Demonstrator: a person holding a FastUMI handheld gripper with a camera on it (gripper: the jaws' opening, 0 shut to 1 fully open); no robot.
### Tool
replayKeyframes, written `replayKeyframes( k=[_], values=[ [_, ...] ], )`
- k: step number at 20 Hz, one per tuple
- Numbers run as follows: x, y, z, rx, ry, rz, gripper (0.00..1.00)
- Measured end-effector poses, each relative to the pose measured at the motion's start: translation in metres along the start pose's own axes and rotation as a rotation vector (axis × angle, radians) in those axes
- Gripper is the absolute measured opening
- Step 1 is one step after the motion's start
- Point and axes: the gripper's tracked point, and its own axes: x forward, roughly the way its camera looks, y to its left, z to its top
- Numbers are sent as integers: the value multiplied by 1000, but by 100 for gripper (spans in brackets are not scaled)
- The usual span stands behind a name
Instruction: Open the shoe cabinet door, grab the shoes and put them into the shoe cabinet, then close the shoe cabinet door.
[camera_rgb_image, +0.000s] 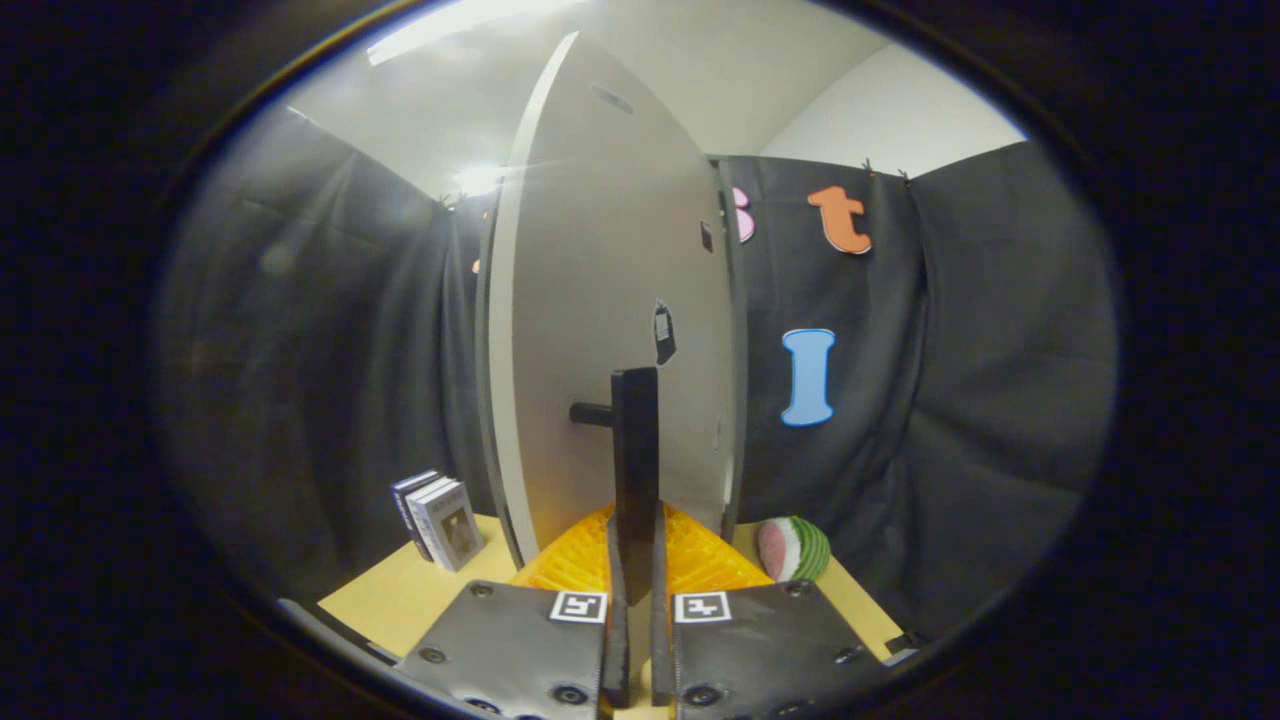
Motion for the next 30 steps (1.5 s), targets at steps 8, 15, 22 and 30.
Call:
replayKeyframes(
  k=[8,15,22,30],
  values=[
    [-10,-73,6,-11,9,-112,9],
    [-7,-127,10,-4,10,-121,3],
    [-12,-141,12,-9,4,-65,3],
    [-66,-121,18,-23,-37,-129,2]
  ],
)
